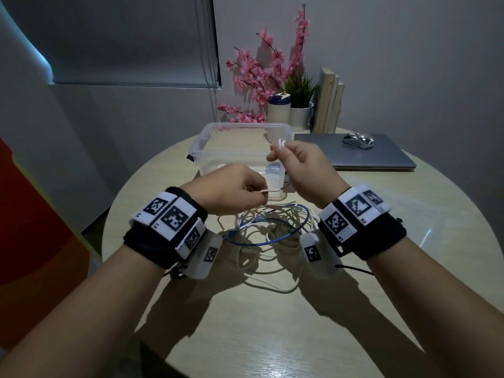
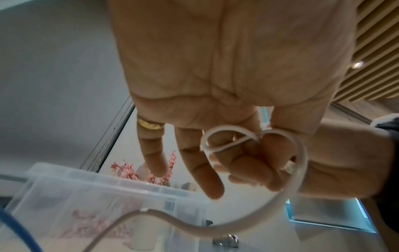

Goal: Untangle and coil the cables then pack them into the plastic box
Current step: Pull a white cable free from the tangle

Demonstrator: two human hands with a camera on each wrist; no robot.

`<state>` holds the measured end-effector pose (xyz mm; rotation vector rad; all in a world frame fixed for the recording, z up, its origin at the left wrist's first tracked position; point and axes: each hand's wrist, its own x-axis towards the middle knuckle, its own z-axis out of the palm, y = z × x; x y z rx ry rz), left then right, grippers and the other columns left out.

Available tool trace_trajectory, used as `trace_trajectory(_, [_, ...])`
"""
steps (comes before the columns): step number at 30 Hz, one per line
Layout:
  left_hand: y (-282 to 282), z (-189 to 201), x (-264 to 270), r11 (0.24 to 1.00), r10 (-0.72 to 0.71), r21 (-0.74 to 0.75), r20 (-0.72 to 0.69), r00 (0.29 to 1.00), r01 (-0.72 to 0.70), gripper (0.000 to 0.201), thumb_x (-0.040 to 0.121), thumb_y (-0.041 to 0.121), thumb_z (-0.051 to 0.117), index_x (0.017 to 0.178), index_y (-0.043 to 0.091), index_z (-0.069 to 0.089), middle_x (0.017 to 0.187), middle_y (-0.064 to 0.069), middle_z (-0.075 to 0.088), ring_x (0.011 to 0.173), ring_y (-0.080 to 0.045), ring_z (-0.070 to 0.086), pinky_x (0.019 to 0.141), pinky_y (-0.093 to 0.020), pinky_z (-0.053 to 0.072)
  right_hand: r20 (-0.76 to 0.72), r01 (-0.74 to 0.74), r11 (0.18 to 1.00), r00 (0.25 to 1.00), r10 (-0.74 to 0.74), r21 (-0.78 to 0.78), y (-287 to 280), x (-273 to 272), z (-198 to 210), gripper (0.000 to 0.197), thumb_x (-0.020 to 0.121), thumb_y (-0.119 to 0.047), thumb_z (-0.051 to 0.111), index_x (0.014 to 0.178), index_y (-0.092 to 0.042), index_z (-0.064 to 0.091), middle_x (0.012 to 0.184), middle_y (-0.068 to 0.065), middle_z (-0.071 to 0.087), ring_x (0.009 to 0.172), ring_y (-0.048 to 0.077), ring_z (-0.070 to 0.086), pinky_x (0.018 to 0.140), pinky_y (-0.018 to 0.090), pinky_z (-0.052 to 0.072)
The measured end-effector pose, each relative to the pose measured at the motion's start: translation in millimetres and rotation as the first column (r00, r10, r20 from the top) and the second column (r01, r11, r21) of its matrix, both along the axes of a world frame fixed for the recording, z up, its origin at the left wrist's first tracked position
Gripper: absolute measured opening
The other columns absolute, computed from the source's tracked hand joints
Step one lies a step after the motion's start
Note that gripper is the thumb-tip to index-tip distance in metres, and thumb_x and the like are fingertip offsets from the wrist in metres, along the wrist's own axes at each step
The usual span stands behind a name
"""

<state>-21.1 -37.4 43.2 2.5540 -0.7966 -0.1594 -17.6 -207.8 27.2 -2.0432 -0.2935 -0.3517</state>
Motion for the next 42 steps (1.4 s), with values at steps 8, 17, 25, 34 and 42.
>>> trace_trajectory(8, [11.1,9.6,9.7,0.887,0.19,-0.457,0.221,0.957,-0.071,0.018,0.097,0.028,0.051,0.085,0.015,0.055,0.068,0.006,0.047,0.059,-0.005,0.04,0.058,-0.024,0.036,-0.132,-0.198,0.959,0.976,0.174,-0.203,3.5,-8.0,1.9,0.032,0.1,-0.033,0.04,0.078,-0.021,0.059,0.067,-0.009,0.053,0.065,0.009,0.052,0.069,0.032,0.045])
trace_trajectory(17, [25.0,14.9,7.3,0.866,-0.017,-0.499,0.056,0.998,0.042,0.042,0.092,0.039,0.041,0.067,0.007,0.054,0.077,-0.009,0.048,0.073,-0.021,0.044,0.073,-0.021,0.037,-0.185,-0.122,0.992,0.975,0.126,0.033,-4.2,-0.7,-1.5,0.035,0.1,-0.029,0.043,0.071,-0.011,0.052,0.066,0.009,0.045,0.06,0.019,0.047,0.062,0.035,0.046])
trace_trajectory(25, [24.3,6.2,12.5,0.982,0.144,-0.11,-0.06,0.988,-0.15,0.079,0.089,0.062,0.013,0.07,0.015,0.073,0.077,0.003,0.069,0.074,-0.015,0.06,0.075,-0.029,0.043,-0.209,-0.125,0.864,0.944,0.255,0.488,-1.4,-8.7,11.5,0.041,0.1,-0.012,0.035,0.06,-0.017,0.028,0.053,0.0,0.022,0.043,0.011,0.027,0.05,0.025,0.04])
trace_trajectory(34, [34.4,-12.3,24.1,0.969,0.245,-0.006,0.105,0.964,-0.245,0.017,0.093,0.005,0.048,0.099,0.019,0.053,0.097,-0.001,0.058,0.08,-0.017,0.054,0.068,-0.029,0.042,-0.163,-0.026,0.593,0.951,0.264,0.805,-19.3,0.0,28.6,0.039,0.1,-0.021,0.033,0.061,-0.019,0.032,0.044,-0.004,0.031,0.043,0.014,0.026,0.047,0.024,0.033])
trace_trajectory(42, [17.1,-25.8,18.8,0.988,0.106,0.119,-0.1,0.989,-0.094,0.008,0.098,0.018,0.036,0.093,0.02,0.042,0.08,-0.001,0.055,0.072,-0.02,0.048,0.069,-0.034,0.04,0.006,-0.094,0.24,0.94,0.341,0.966,-17.3,-2.3,37.4,0.025,0.1,-0.015,0.034,0.077,-0.01,0.043,0.103,0.021,0.069,0.083,0.023,0.072,0.063,0.026,0.058])
